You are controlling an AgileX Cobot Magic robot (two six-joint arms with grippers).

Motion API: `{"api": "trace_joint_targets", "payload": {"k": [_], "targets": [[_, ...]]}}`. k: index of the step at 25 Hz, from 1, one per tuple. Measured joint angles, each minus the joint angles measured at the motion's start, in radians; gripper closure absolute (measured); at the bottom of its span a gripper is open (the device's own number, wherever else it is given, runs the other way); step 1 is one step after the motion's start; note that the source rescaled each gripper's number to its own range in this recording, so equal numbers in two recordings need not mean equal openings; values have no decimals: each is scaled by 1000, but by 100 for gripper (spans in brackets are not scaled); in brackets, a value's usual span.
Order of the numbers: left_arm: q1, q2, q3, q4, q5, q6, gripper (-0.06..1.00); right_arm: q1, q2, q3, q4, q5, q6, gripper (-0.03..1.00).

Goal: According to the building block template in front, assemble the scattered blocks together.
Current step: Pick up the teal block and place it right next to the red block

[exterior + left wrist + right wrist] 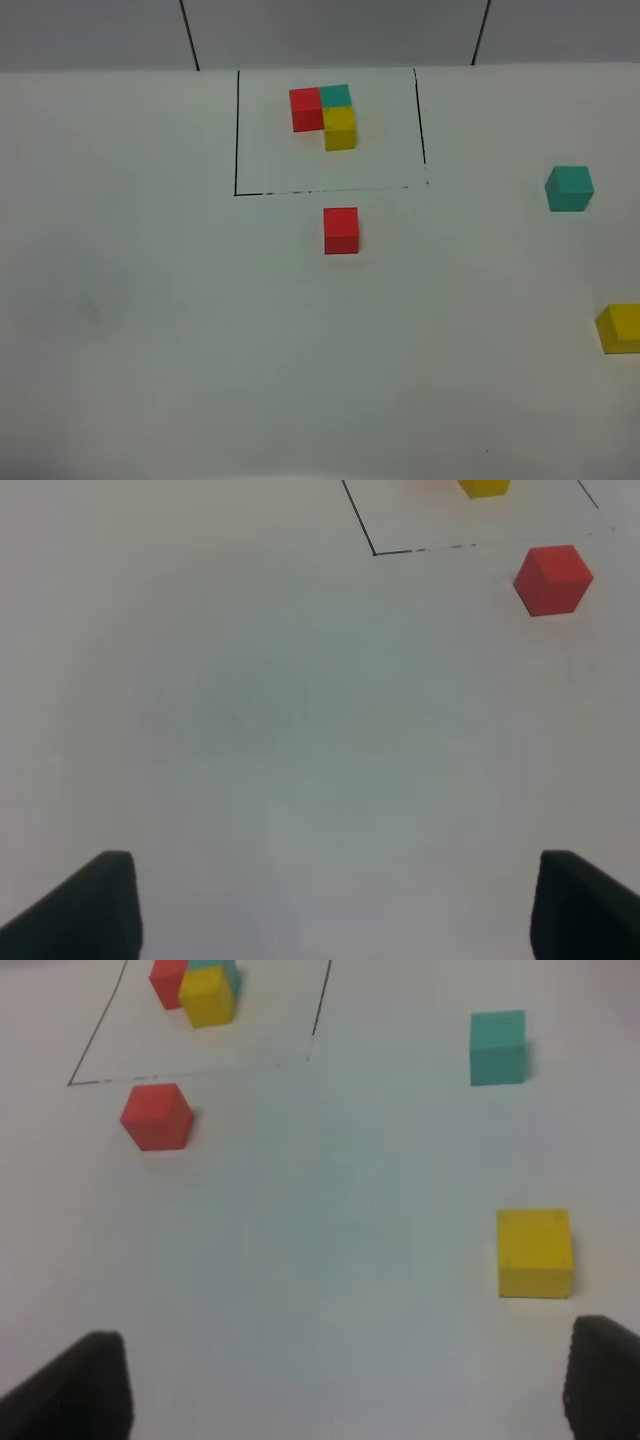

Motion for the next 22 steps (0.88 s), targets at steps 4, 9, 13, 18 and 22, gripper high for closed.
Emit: {"api": "trace_joint_targets", "payload": {"k": [4, 9, 13, 18, 22], "targets": [[0, 0, 0, 0, 0, 0, 19, 0, 0, 0, 0, 0, 0, 21], [0, 0, 0, 0, 0, 0, 19, 0, 12, -1, 0, -5, 8, 20], [0, 0, 0, 0, 0, 0, 19, 0, 136, -13, 0, -54, 25, 14], [0, 0, 0, 0, 0, 0, 19, 0, 411, -23, -1, -124, 11, 2], [0, 0, 0, 0, 0, 0, 20, 0, 643, -65, -30, -146, -12, -1]]}}
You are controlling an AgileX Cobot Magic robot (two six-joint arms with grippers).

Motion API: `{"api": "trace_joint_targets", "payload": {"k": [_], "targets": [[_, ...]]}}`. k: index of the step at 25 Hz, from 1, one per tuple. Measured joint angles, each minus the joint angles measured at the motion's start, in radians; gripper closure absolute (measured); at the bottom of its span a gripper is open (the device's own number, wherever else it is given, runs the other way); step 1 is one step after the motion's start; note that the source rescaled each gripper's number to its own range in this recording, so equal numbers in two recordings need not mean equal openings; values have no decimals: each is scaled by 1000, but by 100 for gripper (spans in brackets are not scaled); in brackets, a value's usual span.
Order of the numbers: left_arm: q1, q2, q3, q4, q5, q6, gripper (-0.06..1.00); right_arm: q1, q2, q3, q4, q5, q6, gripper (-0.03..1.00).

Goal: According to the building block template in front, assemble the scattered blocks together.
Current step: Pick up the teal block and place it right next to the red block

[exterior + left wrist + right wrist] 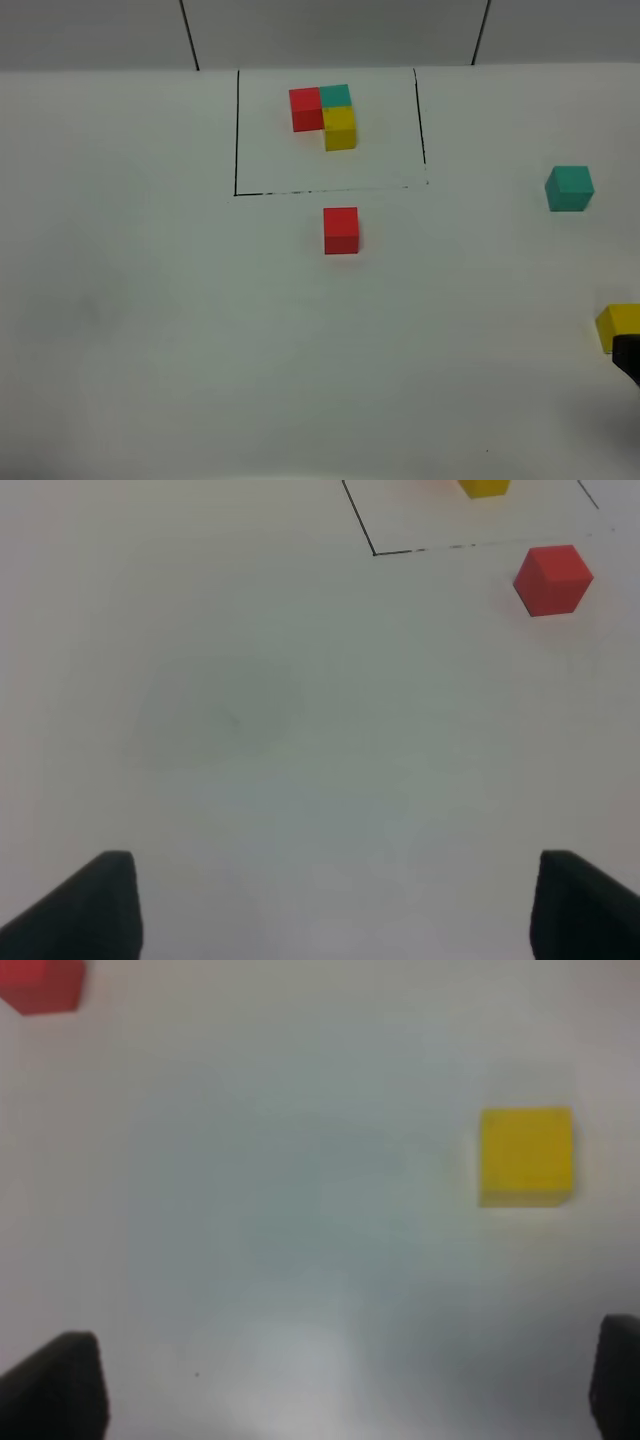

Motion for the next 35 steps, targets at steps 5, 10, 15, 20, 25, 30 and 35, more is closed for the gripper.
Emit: {"api": "trace_joint_targets", "payload": {"k": [5, 10, 15, 20, 25, 30, 35], "targets": [[0, 0, 0, 0, 0, -1, 20, 0, 248, -68, -113, -36, -11, -2], [0, 0, 0, 0, 0, -1, 20, 0, 442, -171, -185, -96, -11, -2], [0, 0, 0, 0, 0, -1, 20, 0, 656, -343, -202, -126, -18, -2], [0, 0, 0, 0, 0, -1, 20, 0, 901, -513, -210, -173, -79, -2], [0, 0, 0, 0, 0, -1, 20, 0, 1106, -689, -206, -144, -105, -2], [0, 0, 0, 0, 0, -1, 20, 0, 1215, -774, -206, -135, -109, -2], [0, 0, 0, 0, 0, -1, 20, 0, 1224, -780, -211, -132, -111, -2]]}}
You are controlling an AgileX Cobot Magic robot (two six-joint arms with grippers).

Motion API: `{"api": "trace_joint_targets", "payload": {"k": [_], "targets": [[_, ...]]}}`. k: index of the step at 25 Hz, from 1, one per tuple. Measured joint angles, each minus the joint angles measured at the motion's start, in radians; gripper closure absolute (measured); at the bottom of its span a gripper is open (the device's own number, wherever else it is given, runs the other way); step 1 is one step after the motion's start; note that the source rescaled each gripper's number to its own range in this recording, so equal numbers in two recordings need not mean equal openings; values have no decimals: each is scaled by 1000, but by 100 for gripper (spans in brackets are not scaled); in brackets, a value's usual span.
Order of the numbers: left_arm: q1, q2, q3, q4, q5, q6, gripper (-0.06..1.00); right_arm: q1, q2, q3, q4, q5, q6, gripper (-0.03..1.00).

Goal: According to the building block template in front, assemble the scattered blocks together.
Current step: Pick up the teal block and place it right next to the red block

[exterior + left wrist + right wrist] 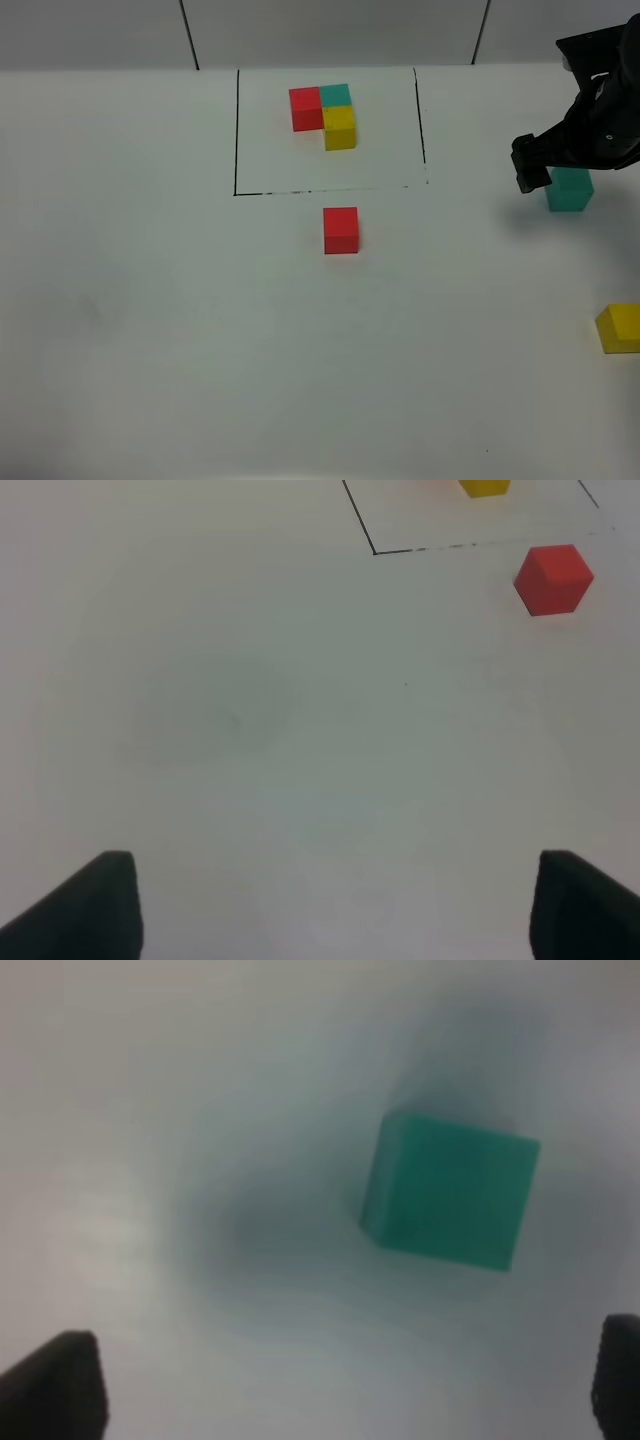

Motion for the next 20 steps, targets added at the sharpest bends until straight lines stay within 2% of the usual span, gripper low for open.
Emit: {"api": "trace_joint_targets", "payload": {"k": [6, 11, 20], "targets": [[0, 0, 0, 0, 0, 0, 20, -29, 12, -5, -2, -5, -2, -2], [0, 0, 0, 0, 0, 0, 20, -77, 63, -35, 36, -5, -21, -2], [0, 0, 0, 0, 0, 0, 20, -103, 181, -169, 57, 13, 17, -2]]}}
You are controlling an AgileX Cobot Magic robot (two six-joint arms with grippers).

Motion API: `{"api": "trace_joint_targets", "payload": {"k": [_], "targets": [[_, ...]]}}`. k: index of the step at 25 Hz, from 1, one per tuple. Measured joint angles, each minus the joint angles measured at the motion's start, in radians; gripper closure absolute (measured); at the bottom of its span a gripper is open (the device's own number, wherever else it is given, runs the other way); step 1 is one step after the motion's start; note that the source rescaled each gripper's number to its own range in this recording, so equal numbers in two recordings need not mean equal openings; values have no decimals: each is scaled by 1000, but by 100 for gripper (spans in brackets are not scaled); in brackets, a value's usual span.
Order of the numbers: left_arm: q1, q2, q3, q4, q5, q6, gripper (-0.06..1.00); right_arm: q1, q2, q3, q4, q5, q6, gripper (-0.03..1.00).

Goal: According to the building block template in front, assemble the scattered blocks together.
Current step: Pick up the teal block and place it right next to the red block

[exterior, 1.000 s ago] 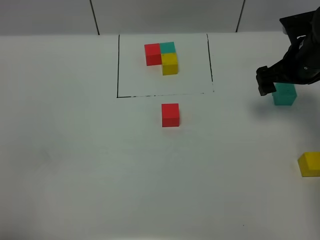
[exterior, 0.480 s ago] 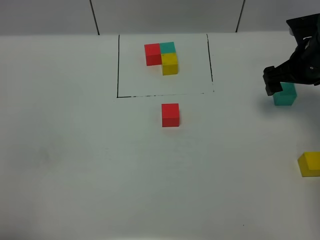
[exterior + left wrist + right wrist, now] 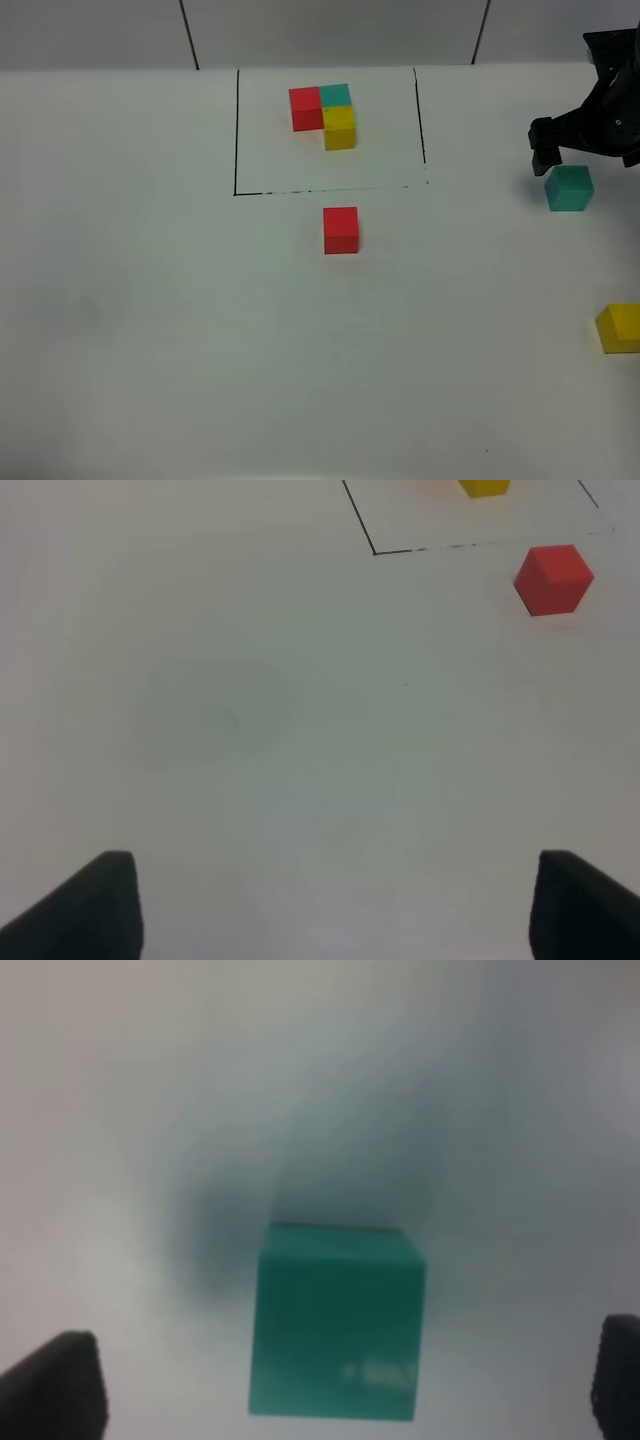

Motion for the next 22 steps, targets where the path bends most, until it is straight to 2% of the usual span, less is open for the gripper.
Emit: {"api": "trace_joint_targets", "payload": {"k": [4, 14, 18, 20, 22], "targets": [[0, 0, 0, 0, 0, 0, 20, -1, 27, -7, 0, 24, 1, -2], [0, 0, 0, 0, 0, 0, 20, -1, 93, -8, 1, 13, 0, 1], [0, 0, 0, 0, 0, 0, 20, -5, 117, -8, 1, -2, -2, 8], [0, 0, 0, 0, 0, 0, 20, -13, 125, -8, 2, -2, -2, 14], [0, 0, 0, 0, 0, 0, 20, -21, 128, -8, 2, -3, -2, 24]]}}
